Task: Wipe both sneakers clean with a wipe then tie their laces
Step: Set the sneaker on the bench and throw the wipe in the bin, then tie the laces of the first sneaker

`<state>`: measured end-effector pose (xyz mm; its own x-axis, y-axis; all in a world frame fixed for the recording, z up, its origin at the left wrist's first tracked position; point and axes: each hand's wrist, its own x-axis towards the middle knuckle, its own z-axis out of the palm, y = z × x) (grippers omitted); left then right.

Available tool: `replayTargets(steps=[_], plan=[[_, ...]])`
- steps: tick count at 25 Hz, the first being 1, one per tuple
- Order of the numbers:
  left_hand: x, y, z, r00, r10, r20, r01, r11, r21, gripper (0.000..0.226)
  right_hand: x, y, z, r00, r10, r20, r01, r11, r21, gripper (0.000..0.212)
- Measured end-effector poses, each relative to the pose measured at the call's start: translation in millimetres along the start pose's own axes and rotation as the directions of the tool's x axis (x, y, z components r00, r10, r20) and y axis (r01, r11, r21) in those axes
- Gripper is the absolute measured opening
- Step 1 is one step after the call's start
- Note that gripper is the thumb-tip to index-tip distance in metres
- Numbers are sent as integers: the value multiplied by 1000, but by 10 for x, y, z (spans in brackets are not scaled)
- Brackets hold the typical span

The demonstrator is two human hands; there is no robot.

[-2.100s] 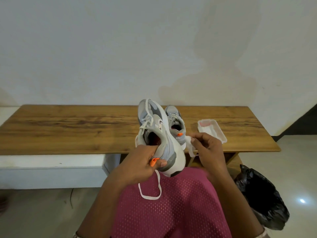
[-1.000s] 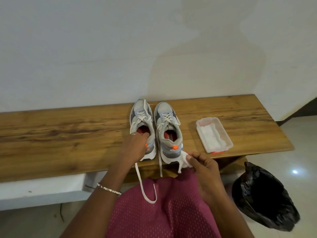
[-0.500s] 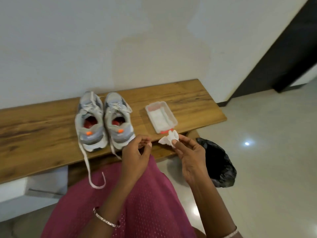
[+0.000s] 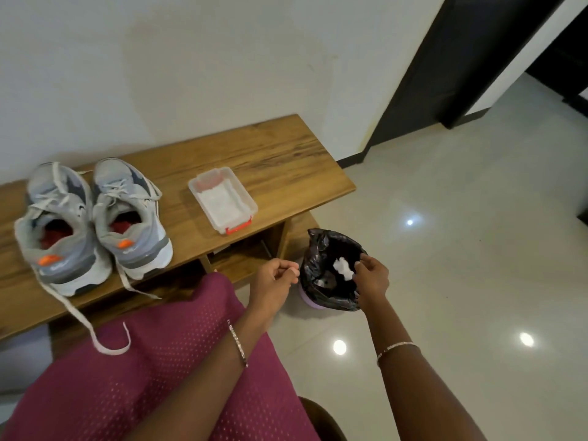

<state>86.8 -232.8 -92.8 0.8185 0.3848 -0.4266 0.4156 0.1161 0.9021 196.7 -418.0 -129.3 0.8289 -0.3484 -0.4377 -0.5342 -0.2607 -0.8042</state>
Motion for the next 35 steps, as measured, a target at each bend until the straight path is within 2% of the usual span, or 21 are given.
replayTargets(steps=[4, 7, 10, 13, 18, 21, 23, 26, 27, 28, 31, 33, 35], plan=[[-16, 69, -127, 998, -4, -56, 1, 998, -62, 14, 94, -26, -2, 994, 48, -103, -47, 999, 13, 25], [-20, 147, -352, 996, -23, -90, 11, 991, -136, 12, -166, -102, 135, 999, -1, -39, 4, 996, 84, 20], [-93, 207, -646, 990, 6, -144, -31, 984, -174, 10, -606, -203, 349, 991, -114, 67, 104, 985, 136, 20], [-207, 228, -952, 978, 49, -203, -89, 977, -192, 12, -1158, -323, 639, 943, -270, 196, 245, 959, 141, 18], [-340, 163, -1522, 937, 113, -330, -163, 978, -127, 15, -1930, -492, 1259, 809, -470, 354, 471, 878, 90, 21], [-446, 158, -1936, 864, 219, -454, -236, 972, 19, 13, -2317, -624, 1553, 703, -579, 414, 613, 788, 60, 18], [-530, 172, -2199, 771, 352, -531, -284, 936, 209, 8, -2513, -706, 1727, 610, -641, 466, 696, 715, 71, 16], [-563, 160, -2581, 591, 611, -528, -240, 757, 608, 18, -2671, -773, 2004, 433, -697, 571, 829, 557, 51, 36], [-536, 144, -2685, 579, 644, -500, -176, 697, 695, 26, -2677, -785, 2102, 393, -686, 612, 859, 511, 21, 45], [-498, 123, -2781, 599, 642, -480, -106, 657, 747, 35, -2677, -802, 2198, 376, -654, 656, 874, 486, -17, 54], [-367, 57, -2999, 686, 569, -453, 64, 574, 816, 55, -2674, -837, 2427, 398, -533, 746, 876, 462, -138, 69], [-307, 14, -3092, 704, 565, -430, 93, 528, 844, 55, -2673, -794, 2521, 401, -523, 752, 890, 417, -184, 59], [-278, -5, -3163, 682, 607, -408, 105, 472, 876, 42, -2680, -751, 2551, 403, -549, 732, 905, 358, -230, 49]])
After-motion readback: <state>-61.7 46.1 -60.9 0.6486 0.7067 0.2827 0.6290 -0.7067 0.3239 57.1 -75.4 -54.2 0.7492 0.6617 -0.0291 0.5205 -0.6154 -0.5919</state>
